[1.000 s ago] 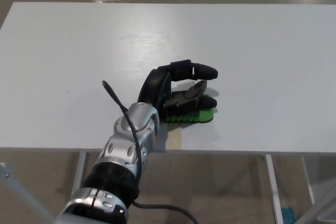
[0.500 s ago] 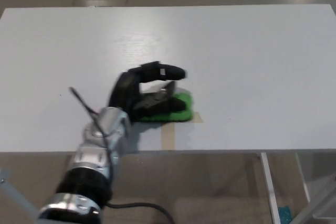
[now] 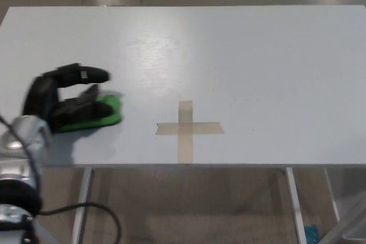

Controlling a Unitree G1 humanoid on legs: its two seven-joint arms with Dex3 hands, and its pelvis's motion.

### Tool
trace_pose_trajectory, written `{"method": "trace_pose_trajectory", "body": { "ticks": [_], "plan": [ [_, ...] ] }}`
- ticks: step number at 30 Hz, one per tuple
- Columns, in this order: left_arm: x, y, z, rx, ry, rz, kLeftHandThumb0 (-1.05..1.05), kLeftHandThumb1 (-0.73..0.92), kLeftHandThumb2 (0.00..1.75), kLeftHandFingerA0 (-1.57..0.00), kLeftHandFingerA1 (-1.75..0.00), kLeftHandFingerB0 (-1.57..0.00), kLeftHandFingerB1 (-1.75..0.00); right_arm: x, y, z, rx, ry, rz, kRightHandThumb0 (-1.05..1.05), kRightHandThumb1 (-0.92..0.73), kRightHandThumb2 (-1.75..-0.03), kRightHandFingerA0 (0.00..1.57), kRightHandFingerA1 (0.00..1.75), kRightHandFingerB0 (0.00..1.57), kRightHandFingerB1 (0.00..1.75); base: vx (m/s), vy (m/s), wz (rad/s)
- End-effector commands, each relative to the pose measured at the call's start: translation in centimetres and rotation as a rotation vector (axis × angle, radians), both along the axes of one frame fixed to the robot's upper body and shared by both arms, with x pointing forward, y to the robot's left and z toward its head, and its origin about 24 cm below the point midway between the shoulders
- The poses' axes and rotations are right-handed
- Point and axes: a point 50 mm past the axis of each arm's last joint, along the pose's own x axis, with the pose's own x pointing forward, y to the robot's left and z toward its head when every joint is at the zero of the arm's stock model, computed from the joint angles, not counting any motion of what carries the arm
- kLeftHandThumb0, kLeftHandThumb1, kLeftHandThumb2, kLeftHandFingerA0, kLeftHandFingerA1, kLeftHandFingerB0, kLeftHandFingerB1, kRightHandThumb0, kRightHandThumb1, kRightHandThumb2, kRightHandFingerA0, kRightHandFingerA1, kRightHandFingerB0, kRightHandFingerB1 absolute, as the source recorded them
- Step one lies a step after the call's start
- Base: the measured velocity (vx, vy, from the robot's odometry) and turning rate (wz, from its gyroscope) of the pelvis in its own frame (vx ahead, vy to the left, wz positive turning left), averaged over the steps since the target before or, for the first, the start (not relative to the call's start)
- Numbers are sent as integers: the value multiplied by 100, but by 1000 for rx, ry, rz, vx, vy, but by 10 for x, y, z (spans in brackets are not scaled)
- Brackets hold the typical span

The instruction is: Use the left hand to press on the green eraser and wipe the desk from center to the left and then back to center.

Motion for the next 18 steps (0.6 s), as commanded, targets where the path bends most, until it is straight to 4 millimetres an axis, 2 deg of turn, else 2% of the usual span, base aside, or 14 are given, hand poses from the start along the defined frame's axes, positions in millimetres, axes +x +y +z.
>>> {"method": "trace_pose_trajectory", "body": {
  "ticks": [1, 5, 11, 12, 13, 14, 16, 18],
  "plan": [
    [-21, 46, -14, 48, 126, 106, -14, 79, 64, -113, -56, -90, -70, -3, -4, 0, 8, 2, -14, -48, -81, -65, 73, 52, 58, 39, 0, 0, 0],
    [-30, 63, -17, 38, 150, 171, -26, 74, 62, -120, -57, -100, -75, -3, -4, 0, -13, 3, -11, -48, -81, -65, 72, 53, 57, 39, 0, 0, 0],
    [-37, 68, -25, 26, 173, 202, -25, 75, 62, -122, -58, -100, -75, -5, -4, -1, -17, 23, -5, -48, -81, -65, 72, 53, 58, 39, 0, 0, 0],
    [-36, 65, -26, 25, 175, 200, -28, 69, 62, -124, -56, -110, -63, -6, -4, -1, -18, 24, -7, -48, -81, -64, 72, 54, 58, 39, 0, 0, 0],
    [-35, 64, -26, 23, 177, 199, -28, 69, 62, -124, -56, -110, -63, -6, -4, -1, -19, 25, -8, -48, -81, -64, 72, 54, 58, 39, 0, 0, 0],
    [-32, 59, -26, 28, 178, 186, -22, 76, 62, -120, -59, -97, -76, -8, -5, -1, -20, 24, -9, -48, -81, -65, 72, 52, 57, 39, 0, 0, 0],
    [-28, 49, -27, 39, 175, 154, -15, 77, 64, -116, -56, -93, -74, -9, -5, -1, -16, 21, -12, -48, -81, -65, 72, 52, 58, 39, 0, 0, 0],
    [-21, 35, -27, 52, 164, 99, -18, 76, 64, -117, -56, -95, -75, -9, -4, -1, -7, 18, -20, -48, -81, -65, 72, 52, 58, 39, 0, 0, 0]
  ]
}}
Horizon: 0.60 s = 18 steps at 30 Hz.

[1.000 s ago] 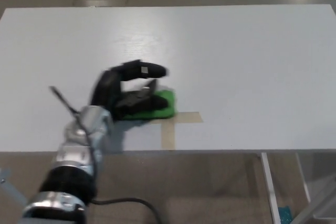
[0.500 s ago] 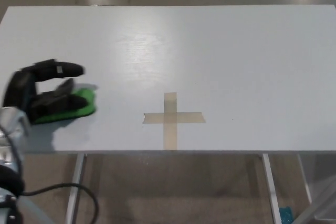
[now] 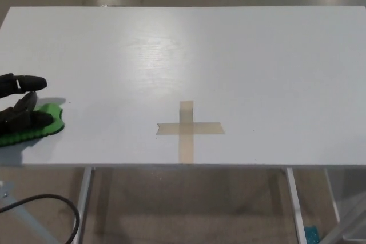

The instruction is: Use the left hand to press on the green eraser and wipe the desk from center to the left and then back to center.

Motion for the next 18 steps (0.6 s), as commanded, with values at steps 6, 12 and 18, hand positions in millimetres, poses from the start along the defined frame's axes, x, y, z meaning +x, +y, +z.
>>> {"method": "trace_pose_trajectory", "body": {
  "ticks": [6, 12, 18],
  "plan": [
    [14, -72, -22, 44, 55, -232, -21, 78, 65, -116, -58, -95, -79, -3, 3, -1, 18, -1, -18, -49, -81, -65, 73, 51, 58, 39, 0, 0, 1],
    [25, -120, -19, 30, 20, -361, -21, 80, 65, -114, -61, -93, -81, -1, 4, 0, 21, -7, -17, -48, -80, -64, 73, 52, 58, 39, 0, 0, 0],
    [30, -174, -14, -11, -4, -488, -21, 81, 66, -114, -63, -94, -80, 3, 4, 1, 12, -19, -12, -47, -80, -64, 73, 52, 58, 39, 0, 0, 0]
  ]
}}
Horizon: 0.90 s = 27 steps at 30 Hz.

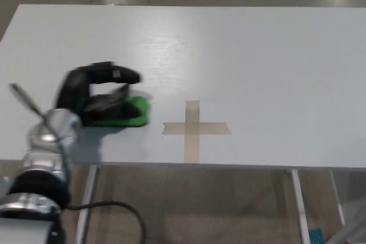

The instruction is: Use the left hand to press on the green eraser and wipe the desk from center to the left and then back to center.

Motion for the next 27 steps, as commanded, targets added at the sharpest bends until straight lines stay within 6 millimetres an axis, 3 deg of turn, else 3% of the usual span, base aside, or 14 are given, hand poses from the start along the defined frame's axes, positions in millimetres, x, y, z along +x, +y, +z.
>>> {"method": "trace_pose_trajectory", "body": {
  "ticks": [1, 10, 22, 23, 25, 26, 27],
  "plan": [
    [-4, -47, -14, 5, 78, -128, -21, 81, 66, -114, -63, -94, -80, 0, 1, -1, 5, 5, -8, -47, -80, -64, 73, 52, 58, 39, 0, 0, 0],
    [-8, -95, -10, -5, 59, -241, -21, 80, 65, -115, -63, -92, -84, 0, 2, -1, 39, -4, -19, -47, -80, -64, 74, 53, 59, 39, 0, 0, 0],
    [-14, -107, -12, -8, 74, -313, -22, 80, 65, -114, -62, -93, -78, 1, 0, 0, 15, 0, 5, -47, -80, -64, 73, 54, 59, 39, 0, 0, 0],
    [-14, -108, -12, -9, 77, -330, -25, 79, 66, -111, -62, -96, -65, 1, 1, 0, 21, 0, 2, -47, -80, -64, 73, 53, 59, 39, 0, 0, 0],
    [-15, -108, -11, -11, 81, -349, -25, 79, 66, -111, -62, -96, -65, 1, 1, 0, 29, -1, -3, -47, -80, -64, 73, 53, 59, 39, 0, 0, 0],
    [-15, -109, -9, -13, 85, -384, -31, 77, 63, -101, -54, -75, -43, 1, 2, 0, 28, -4, -3, -47, -80, -64, 73, 53, 59, 39, 0, 0, 0],
    [-12, -108, 1, -12, 88, -502, -31, 43, 95, -1, -49, 0, -48, 2, 2, 0, 27, -6, -3, -47, -80, -64, 73, 54, 59, 39, 0, 0, 0]
  ]
}}
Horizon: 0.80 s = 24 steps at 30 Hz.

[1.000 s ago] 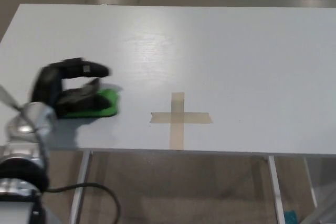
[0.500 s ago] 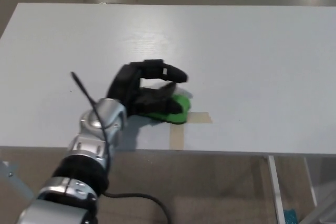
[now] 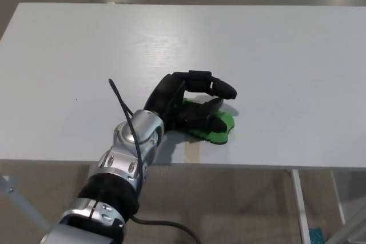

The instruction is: Use the left hand to press on the green eraser and wipe the desk from center to the left and then back to center.

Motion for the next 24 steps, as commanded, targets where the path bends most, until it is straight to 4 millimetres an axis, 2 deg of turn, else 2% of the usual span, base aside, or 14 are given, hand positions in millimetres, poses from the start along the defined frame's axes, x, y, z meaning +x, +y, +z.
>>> {"method": "trace_pose_trajectory", "body": {
  "ticks": [1, 2, 3, 4, 5, 6, 7, 8, 13, 14, 15, 18, 21, 24],
  "plan": [
    [-3, -1, 5, 21, 78, -280, -31, 43, 95, -1, -49, 0, -48, -2, 1, -1, 17, 9, -6, -47, -80, -64, 73, 54, 59, 39, 0, 0, 0],
    [-1, 2, 13, 14, 72, -338, -60, 39, 77, 0, -20, -5, -33, -1, 1, -1, 16, 8, -4, -47, -80, -64, 73, 54, 59, 39, 0, 0, 0],
    [0, 4, 20, 6, 66, -382, -60, 39, 77, 0, -20, -5, -33, 0, 1, -1, 14, 7, -2, -47, -80, -64, 73, 54, 59, 39, 0, 0, 0],
    [2, 7, 27, -1, 64, -401, -71, 42, 74, 0, -5, -4, -29, 0, 1, -1, 15, 5, 0, -47, -80, -64, 73, 54, 59, 39, 0, 0, 0],
    [3, 9, 32, -5, 63, -412, -71, 42, 74, 0, -5, -4, -29, 0, 1, -1, 16, 4, 1, -47, -80, -64, 73, 54, 59, 39, 0, 0, 0],
    [6, 11, 42, -16, 46, -423, -78, 47, 83, 0, 0, -1, -25, 0, 1, -1, 11, 2, 2, -47, -80, -64, 73, 54, 58, 39, 0, 0, 0],
    [7, 13, 49, -24, 32, -430, -78, 47, 83, 0, 0, -1, -25, 0, 1, 0, 8, 1, 2, -47, -80, -64, 73, 54, 58, 39, 0, 0, 0],
    [10, 21, 70, -42, -19, -448, -80, 47, 85, 0, -1, -1, -24, -1, 0, 0, 7, 0, -4, -47, -80, -64, 73, 54, 59, 39, 0, 0, 0],
    [11, 32, 93, -57, -62, -458, -81, 45, 87, 0, 0, -1, -24, -1, 0, 0, 2, 3, -4, -47, -80, -64, 73, 54, 58, 39, 0, 0, 0],
    [10, 42, 113, -71, -109, -469, -79, 44, 88, 0, 0, -1, -26, -2, 0, -1, -2, 10, 1, -47, -80, -64, 73, 54, 58, 39, 0, 0, 0],
    [8, 46, 121, -77, -130, -477, -79, 44, 88, 0, 0, -1, -26, -2, -1, -1, -3, 12, 1, -47, -80, -64, 73, 54, 58, 39, 0, 0, 0],
    [-2, 61, 147, -111, -202, -527, -78, 43, 87, 0, 0, -1, -29, -4, -1, -3, 12, 18, -11, -47, -80, -64, 73, 54, 58, 39, 0, 0, 0],
    [-22, 79, 173, -92, -328, -568, -81, 45, 89, -5, 0, 0, -28, -6, -2, -4, 14, 30, -17, -47, -80, -64, 73, 54, 59, 39, 0, 0, 0],
    [-37, 91, 184, -66, -401, -591, -79, 45, 88, -6, -3, 0, -29, -7, -2, -4, 11, 33, -18, -47, -80, -64, 73, 54, 59, 39, 0, 0, 0]
  ]
}}
